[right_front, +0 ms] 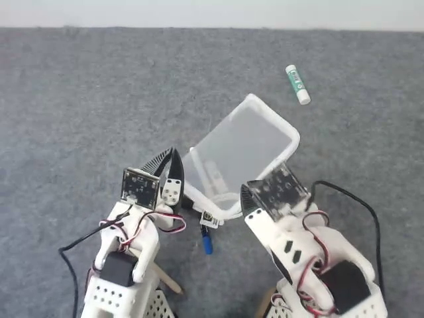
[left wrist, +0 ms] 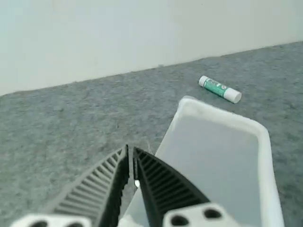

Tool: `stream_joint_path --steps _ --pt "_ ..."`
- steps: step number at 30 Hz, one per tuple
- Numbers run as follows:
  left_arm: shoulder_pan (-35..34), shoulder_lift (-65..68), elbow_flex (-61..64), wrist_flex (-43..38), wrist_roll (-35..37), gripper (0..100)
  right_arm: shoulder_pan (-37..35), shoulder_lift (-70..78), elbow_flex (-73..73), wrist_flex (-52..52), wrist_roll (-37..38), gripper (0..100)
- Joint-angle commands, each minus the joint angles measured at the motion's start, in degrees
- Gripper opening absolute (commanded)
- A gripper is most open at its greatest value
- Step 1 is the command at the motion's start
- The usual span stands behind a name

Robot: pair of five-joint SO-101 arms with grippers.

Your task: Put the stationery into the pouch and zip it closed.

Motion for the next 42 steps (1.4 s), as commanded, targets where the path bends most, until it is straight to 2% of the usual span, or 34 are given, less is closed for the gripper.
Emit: stream_joint_path --steps 1,7,9,13,15,24,31,42 --pt "-0.6 -1.0 -5.0 2.5 -0.8 1 -2.1 -0.7 -0.3 0.0 0.4 0.9" --pt "-11.0 -1.0 -12.2 10.5 1.0 2 -8.7 7.5 -0.2 -0.5 0.4 7.4" --pt "-14.9 -1.0 -14.3 13.2 4.8 6 -10.7 12.1 -0.4 -1.5 0.4 11.3" --pt "-22.7 -1.0 -15.1 14.0 14.0 23 -15.0 21.7 -0.4 -5.3 0.4 15.9" --pt "-25.3 -1.0 -15.2 13.9 17.1 25 -17.4 26.0 -0.4 -7.8 0.6 17.1" --pt "-26.2 -1.0 -15.2 13.1 17.2 24 -23.3 41.8 -0.6 -21.7 0.9 16.9" --pt "-28.2 -1.1 -15.2 12.7 17.4 24 -23.9 51.6 -0.7 -31.8 0.9 17.3" --pt "-28.7 -1.1 -14.9 12.2 17.4 24 -22.8 71.4 -12.7 -29.9 0.6 17.3"
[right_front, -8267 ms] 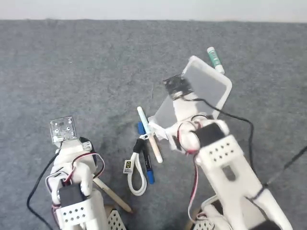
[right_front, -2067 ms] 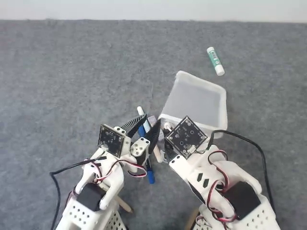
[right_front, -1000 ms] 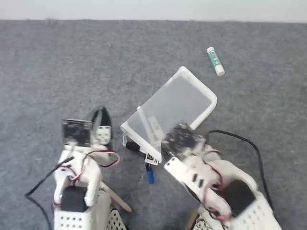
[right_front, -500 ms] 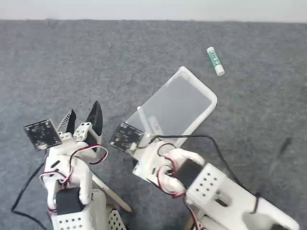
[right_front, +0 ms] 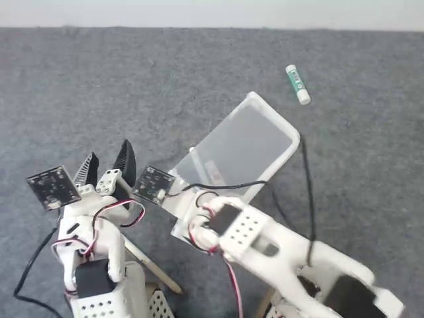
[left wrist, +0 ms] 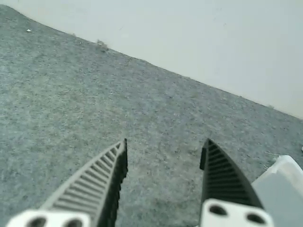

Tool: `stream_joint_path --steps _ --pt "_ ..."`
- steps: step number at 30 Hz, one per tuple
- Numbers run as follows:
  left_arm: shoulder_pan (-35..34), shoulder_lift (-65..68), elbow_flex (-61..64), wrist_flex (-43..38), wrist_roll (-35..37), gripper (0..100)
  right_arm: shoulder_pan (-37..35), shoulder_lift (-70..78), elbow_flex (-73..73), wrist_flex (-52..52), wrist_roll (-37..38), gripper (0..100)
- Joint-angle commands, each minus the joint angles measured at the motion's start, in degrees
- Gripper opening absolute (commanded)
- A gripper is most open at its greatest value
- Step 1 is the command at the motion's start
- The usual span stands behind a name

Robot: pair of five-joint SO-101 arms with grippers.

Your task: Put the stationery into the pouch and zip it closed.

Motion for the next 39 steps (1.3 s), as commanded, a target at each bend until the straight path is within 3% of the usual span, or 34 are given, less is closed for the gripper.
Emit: stream_joint_path --steps 1,5,11,17,29,39 --pt "0.0 -1.1 -3.1 -1.6 0.9 24 1.7 4.9 -6.4 0.4 0.5 17.3" --pt "0.0 -1.1 -3.1 -1.5 0.9 24 6.9 8.6 -8.8 0.5 0.8 17.7" --pt "0.0 -1.1 -3.0 -1.5 0.9 24 10.0 8.7 -10.0 6.4 5.3 30.3" --pt "0.0 -1.1 -3.0 -1.5 0.9 24 9.6 9.2 -11.5 6.4 5.1 25.6" --pt "0.1 -1.1 -3.0 -1.5 0.9 24 7.4 15.0 -12.3 -0.4 2.7 25.3" --pt "0.1 -1.1 -3.0 -1.4 0.8 24 7.3 20.4 -18.1 3.4 -1.0 25.3"
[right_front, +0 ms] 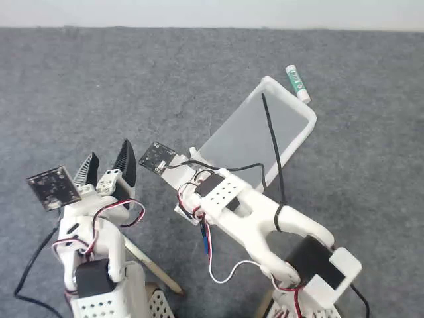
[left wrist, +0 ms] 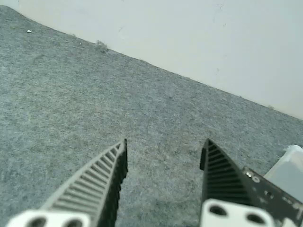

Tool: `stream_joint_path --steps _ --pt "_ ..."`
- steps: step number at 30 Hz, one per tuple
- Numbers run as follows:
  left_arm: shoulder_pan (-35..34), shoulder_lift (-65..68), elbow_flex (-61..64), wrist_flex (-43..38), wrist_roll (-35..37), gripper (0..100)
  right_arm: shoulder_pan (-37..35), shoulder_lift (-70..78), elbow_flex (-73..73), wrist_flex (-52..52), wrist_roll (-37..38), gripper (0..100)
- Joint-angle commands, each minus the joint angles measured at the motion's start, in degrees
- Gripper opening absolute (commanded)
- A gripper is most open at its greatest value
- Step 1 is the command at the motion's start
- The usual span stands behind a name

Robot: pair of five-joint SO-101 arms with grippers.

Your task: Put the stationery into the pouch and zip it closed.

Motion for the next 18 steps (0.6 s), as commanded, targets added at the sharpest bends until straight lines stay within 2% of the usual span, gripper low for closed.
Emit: stream_joint_path --steps 1,10,15,18 --pt "0.0 -1.1 -3.0 -1.4 0.8 24 -0.4 -0.8 -3.4 0.5 -0.6 25.2" --pt "0.0 -1.1 -2.5 -1.6 0.7 24 -0.2 -0.7 -3.4 -2.3 -0.6 5.8" --pt "0.0 -1.1 -2.5 -1.6 0.7 24 1.5 -3.4 -3.2 -1.5 -0.4 0.6" --pt "0.0 -1.1 -2.5 -1.6 0.7 24 2.7 -7.6 -3.1 2.2 -0.2 0.6"
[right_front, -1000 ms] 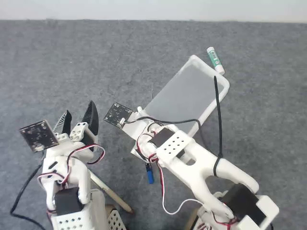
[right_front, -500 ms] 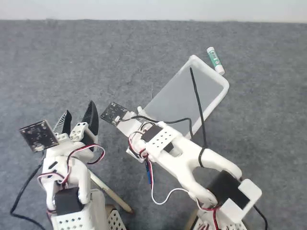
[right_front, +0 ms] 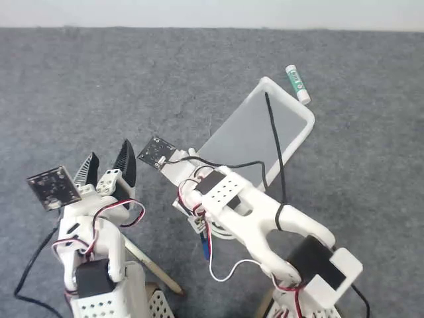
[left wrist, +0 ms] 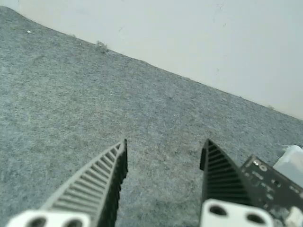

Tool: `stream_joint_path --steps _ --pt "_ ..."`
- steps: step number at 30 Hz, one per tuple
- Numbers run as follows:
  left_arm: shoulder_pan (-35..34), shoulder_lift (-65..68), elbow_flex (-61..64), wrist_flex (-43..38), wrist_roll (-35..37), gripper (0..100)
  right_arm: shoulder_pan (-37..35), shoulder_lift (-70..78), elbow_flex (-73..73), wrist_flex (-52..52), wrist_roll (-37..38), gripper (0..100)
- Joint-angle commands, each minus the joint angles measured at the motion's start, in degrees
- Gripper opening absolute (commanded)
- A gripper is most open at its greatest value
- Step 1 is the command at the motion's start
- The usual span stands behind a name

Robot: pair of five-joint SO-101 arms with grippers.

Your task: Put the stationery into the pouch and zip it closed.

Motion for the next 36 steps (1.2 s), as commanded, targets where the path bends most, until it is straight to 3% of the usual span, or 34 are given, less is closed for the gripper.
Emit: stream_joint_path --steps 1,13,19,29,36 --pt "0.0 -1.1 -2.5 -1.6 0.7 24 1.9 -8.1 -2.0 4.0 0.0 0.6" --pt "2.5 -1.1 -2.6 -0.5 0.6 25 5.4 -30.2 8.2 11.7 0.2 0.6" --pt "6.2 -1.1 -5.1 5.7 0.6 34 10.7 -41.4 13.1 13.0 1.9 0.6" --pt "17.5 -1.0 -5.2 9.9 -5.3 34 11.2 -62.9 22.7 13.1 2.9 0.6" --pt "25.3 -1.0 -5.2 12.9 -9.2 34 11.2 -67.5 24.5 13.1 2.9 0.6"
